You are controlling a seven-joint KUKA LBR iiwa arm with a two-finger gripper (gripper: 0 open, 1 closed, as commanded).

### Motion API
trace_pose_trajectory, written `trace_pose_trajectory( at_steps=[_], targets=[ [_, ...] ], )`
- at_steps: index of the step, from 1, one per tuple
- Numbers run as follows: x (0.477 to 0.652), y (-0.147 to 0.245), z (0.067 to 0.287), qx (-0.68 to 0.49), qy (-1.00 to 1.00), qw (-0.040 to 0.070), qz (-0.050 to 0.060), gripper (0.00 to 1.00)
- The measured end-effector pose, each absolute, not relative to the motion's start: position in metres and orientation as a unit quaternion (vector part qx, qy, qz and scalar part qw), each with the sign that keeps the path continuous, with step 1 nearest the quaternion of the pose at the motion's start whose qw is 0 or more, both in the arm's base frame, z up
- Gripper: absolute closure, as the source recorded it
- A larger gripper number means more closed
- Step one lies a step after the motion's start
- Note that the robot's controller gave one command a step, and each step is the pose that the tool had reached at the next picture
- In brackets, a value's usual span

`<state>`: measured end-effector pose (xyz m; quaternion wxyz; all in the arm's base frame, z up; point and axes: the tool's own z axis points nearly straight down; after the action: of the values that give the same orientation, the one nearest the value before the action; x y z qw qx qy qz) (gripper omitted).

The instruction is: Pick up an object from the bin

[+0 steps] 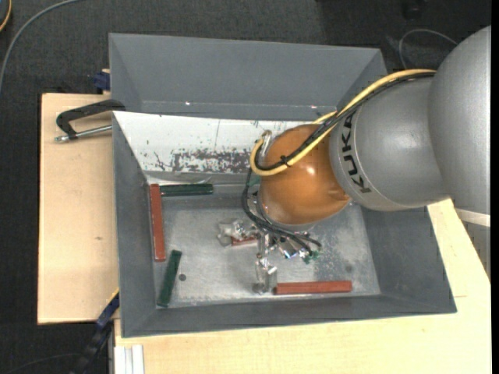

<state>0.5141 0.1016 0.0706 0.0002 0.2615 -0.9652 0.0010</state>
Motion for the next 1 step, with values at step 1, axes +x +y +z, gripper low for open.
trace_pose_trajectory(
  at_steps=[1],
  targets=[
    [0.5863, 0.0544, 0.0759, 0.289, -0.957, -0.006, 0.002, 0.00]
  ],
)
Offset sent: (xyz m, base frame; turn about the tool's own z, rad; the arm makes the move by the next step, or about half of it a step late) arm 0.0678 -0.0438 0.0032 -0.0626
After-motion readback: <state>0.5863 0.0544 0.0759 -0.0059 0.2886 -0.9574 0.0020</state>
